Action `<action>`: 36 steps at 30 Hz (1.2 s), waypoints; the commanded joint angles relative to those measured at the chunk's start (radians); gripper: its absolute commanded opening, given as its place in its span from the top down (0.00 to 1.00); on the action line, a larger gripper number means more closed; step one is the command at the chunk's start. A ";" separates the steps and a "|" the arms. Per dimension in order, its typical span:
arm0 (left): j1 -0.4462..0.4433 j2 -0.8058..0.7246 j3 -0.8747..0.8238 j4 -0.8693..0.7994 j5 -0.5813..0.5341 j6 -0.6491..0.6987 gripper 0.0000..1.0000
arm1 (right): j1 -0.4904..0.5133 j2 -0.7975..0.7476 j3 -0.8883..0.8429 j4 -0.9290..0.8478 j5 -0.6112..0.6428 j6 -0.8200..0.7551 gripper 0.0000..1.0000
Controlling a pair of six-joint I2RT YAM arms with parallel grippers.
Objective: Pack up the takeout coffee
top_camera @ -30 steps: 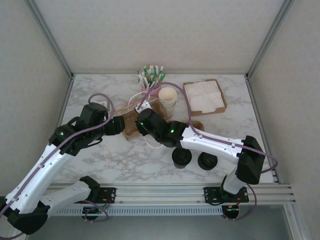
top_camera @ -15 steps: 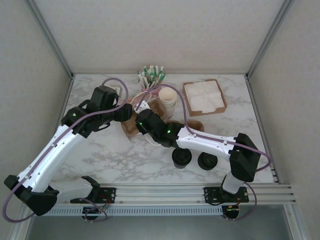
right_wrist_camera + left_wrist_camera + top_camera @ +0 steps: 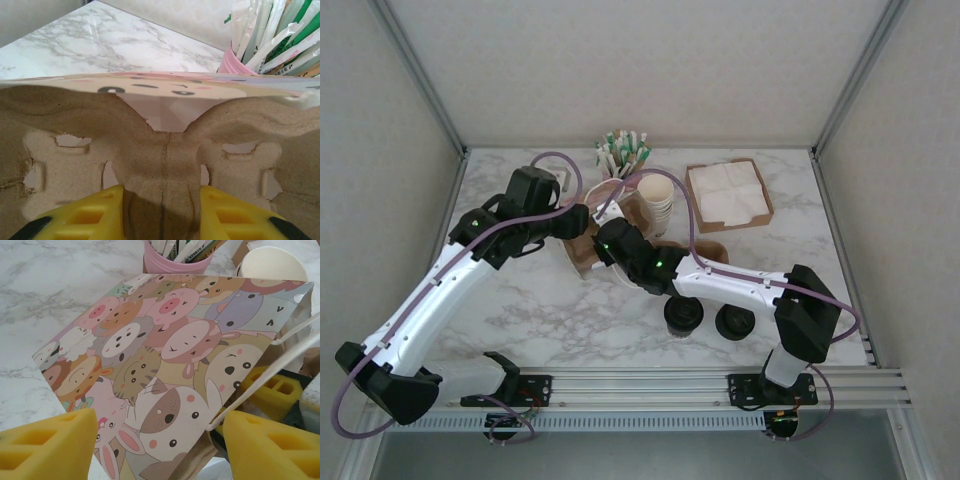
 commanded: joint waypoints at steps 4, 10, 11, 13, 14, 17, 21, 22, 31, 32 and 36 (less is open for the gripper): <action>0.005 0.025 0.027 0.003 0.084 0.053 0.34 | 0.001 0.010 -0.020 0.155 -0.059 -0.019 0.66; 0.007 0.044 0.035 -0.039 0.086 0.091 0.27 | -0.004 0.019 -0.035 0.211 -0.086 -0.039 0.65; 0.009 0.044 0.032 -0.042 0.084 0.092 0.28 | -0.005 0.024 -0.037 0.217 -0.086 -0.042 0.65; 0.013 0.041 0.024 -0.039 0.082 0.090 0.37 | -0.008 0.036 -0.041 0.234 -0.092 -0.050 0.64; 0.015 0.038 0.022 -0.034 0.081 0.088 0.39 | -0.007 0.041 -0.043 0.245 -0.096 -0.054 0.63; 0.018 0.035 0.014 -0.020 0.082 0.078 0.52 | -0.009 0.056 -0.053 0.282 -0.103 -0.066 0.63; 0.020 0.034 0.019 -0.014 0.087 0.072 0.71 | -0.012 0.072 -0.066 0.333 -0.100 -0.076 0.63; 0.022 0.034 0.020 -0.010 0.089 0.071 0.73 | -0.013 0.075 -0.071 0.345 -0.101 -0.079 0.63; 0.029 0.042 0.040 0.012 0.107 0.063 1.00 | -0.020 0.098 -0.075 0.400 -0.114 -0.082 0.63; 0.029 0.044 0.043 0.011 0.109 0.063 1.00 | -0.020 0.096 -0.078 0.402 -0.114 -0.083 0.63; 0.030 0.038 0.071 0.011 0.151 0.053 1.00 | -0.020 0.078 -0.087 0.420 -0.121 -0.077 0.63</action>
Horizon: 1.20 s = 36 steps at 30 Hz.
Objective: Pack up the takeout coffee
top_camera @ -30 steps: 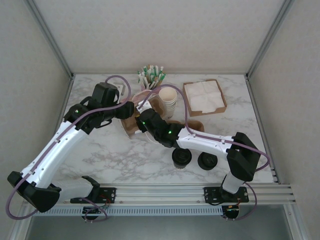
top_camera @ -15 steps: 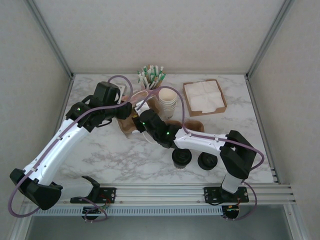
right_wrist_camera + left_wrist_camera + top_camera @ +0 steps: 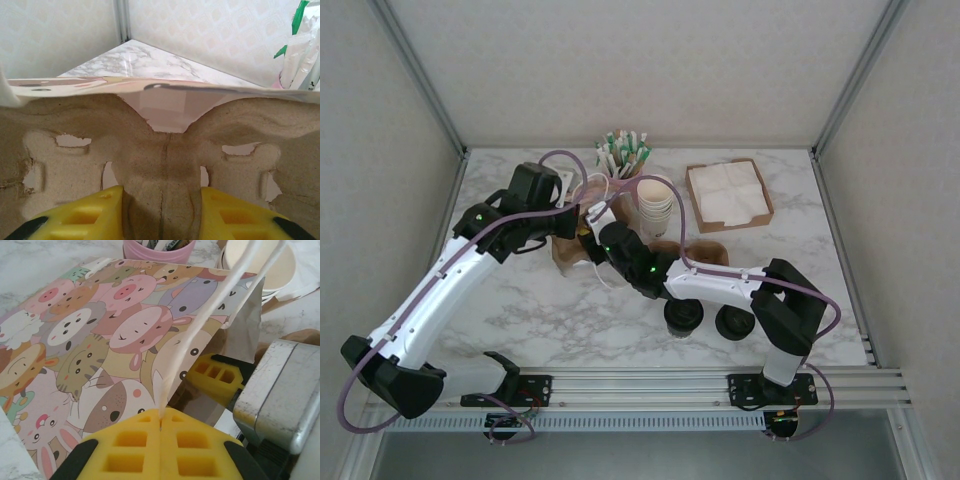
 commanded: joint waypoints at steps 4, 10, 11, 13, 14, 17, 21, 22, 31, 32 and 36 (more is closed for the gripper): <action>0.006 -0.011 0.073 0.019 0.138 -0.042 1.00 | -0.002 -0.038 -0.024 0.071 -0.025 0.004 0.64; 0.006 -0.052 0.095 0.014 0.221 -0.104 1.00 | 0.009 -0.138 -0.043 0.008 -0.034 0.000 0.65; 0.006 -0.064 0.094 0.018 0.236 -0.121 1.00 | 0.013 -0.165 -0.041 -0.028 -0.036 -0.002 0.65; 0.007 -0.084 0.088 0.030 0.267 -0.158 1.00 | 0.026 -0.211 -0.034 -0.093 -0.036 -0.001 0.65; 0.006 -0.094 0.086 0.032 0.279 -0.182 1.00 | 0.032 -0.234 -0.030 -0.129 -0.036 0.000 0.65; 0.007 -0.137 0.060 0.056 0.313 -0.260 1.00 | 0.061 -0.301 -0.020 -0.243 -0.043 0.013 0.65; 0.005 -0.223 -0.021 0.119 0.334 -0.403 1.00 | 0.089 -0.376 0.021 -0.462 -0.031 0.057 0.65; 0.005 -0.243 -0.043 0.132 0.339 -0.436 1.00 | 0.091 -0.388 0.037 -0.515 -0.027 0.077 0.65; -0.001 -0.407 -0.293 0.270 0.379 -0.710 1.00 | 0.131 -0.454 0.137 -0.855 -0.042 0.160 0.65; -0.001 -0.409 -0.312 0.270 0.374 -0.717 1.00 | 0.133 -0.451 0.143 -0.878 -0.038 0.162 0.65; 0.001 -0.384 -0.315 0.262 0.359 -0.702 1.00 | 0.134 -0.423 0.128 -0.911 0.000 0.131 0.65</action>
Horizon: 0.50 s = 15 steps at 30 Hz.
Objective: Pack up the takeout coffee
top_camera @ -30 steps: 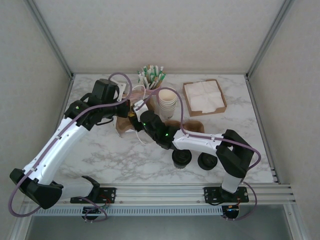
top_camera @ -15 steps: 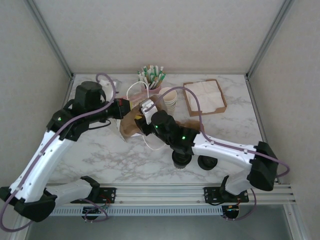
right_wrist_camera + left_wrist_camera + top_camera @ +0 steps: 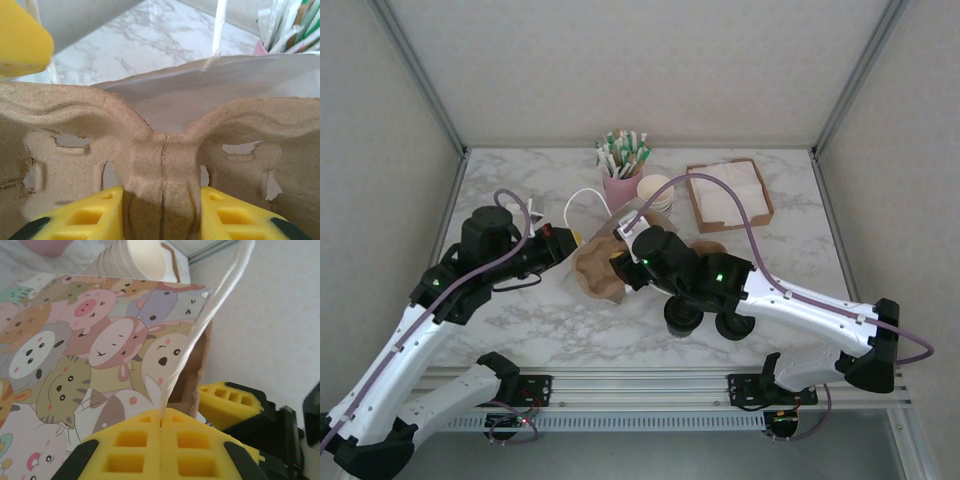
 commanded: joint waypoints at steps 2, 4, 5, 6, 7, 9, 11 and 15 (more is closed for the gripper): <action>-0.005 0.039 0.037 0.015 0.002 -0.006 1.00 | 0.010 0.036 0.010 -0.083 0.052 -0.031 0.65; -0.002 0.063 0.063 0.000 -0.004 0.014 1.00 | 0.010 0.050 -0.001 -0.052 0.054 -0.061 0.65; 0.000 0.072 0.069 -0.004 -0.003 0.021 1.00 | 0.009 0.053 -0.001 -0.039 0.052 -0.071 0.65; 0.001 0.088 0.082 -0.016 -0.003 0.036 1.00 | 0.007 0.061 -0.009 -0.009 0.045 -0.091 0.64; 0.005 0.099 0.092 -0.029 -0.006 0.049 1.00 | 0.004 0.068 -0.007 0.006 0.036 -0.102 0.64; 0.015 0.110 0.108 -0.052 -0.018 0.075 1.00 | -0.008 0.085 0.009 0.026 0.005 -0.123 0.65; 0.038 0.115 0.113 -0.067 -0.027 0.101 1.00 | -0.024 0.104 0.032 0.035 -0.026 -0.149 0.65; 0.088 0.136 0.119 -0.091 -0.024 0.141 1.00 | -0.063 0.145 0.077 0.032 -0.112 -0.216 0.65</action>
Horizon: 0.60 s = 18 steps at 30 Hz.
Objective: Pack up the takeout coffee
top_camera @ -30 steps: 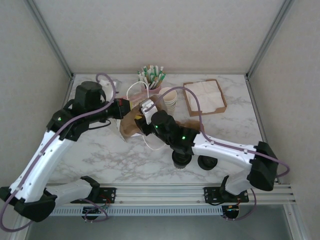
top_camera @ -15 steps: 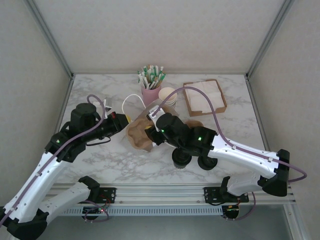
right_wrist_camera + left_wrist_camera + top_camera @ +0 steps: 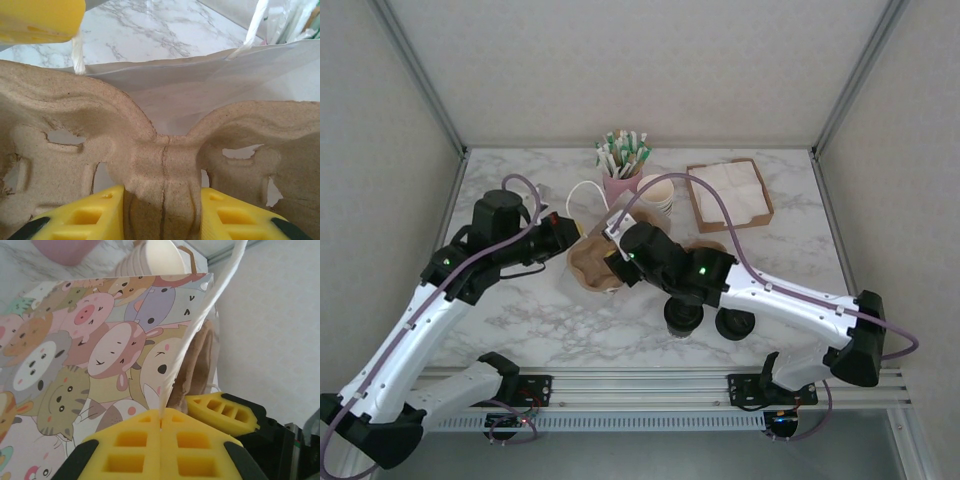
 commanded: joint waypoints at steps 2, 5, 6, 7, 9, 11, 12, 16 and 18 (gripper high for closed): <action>0.057 0.035 0.033 -0.049 -0.002 0.082 1.00 | -0.045 0.066 0.061 -0.028 -0.114 -0.122 0.65; 0.096 0.060 0.034 -0.047 0.030 0.106 1.00 | -0.080 0.087 0.084 -0.027 -0.188 -0.159 0.66; 0.103 0.071 0.041 -0.058 0.029 0.125 1.00 | -0.093 0.096 0.099 -0.029 -0.216 -0.164 0.66; 0.106 0.077 0.049 -0.069 0.026 0.142 1.00 | -0.097 0.100 0.109 -0.032 -0.226 -0.169 0.66; 0.117 0.091 0.064 -0.085 0.022 0.172 1.00 | -0.107 0.108 0.137 -0.035 -0.263 -0.188 0.66; 0.129 0.099 0.077 -0.095 0.021 0.192 1.00 | -0.115 0.113 0.160 -0.035 -0.307 -0.210 0.66; 0.135 0.105 0.082 -0.098 0.018 0.202 1.00 | -0.120 0.118 0.172 -0.034 -0.325 -0.214 0.65; 0.158 0.105 0.079 -0.097 0.003 0.221 1.00 | -0.143 0.145 0.222 -0.047 -0.374 -0.219 0.66; 0.163 0.089 0.077 -0.090 -0.031 0.222 0.85 | -0.153 0.161 0.241 -0.051 -0.407 -0.221 0.66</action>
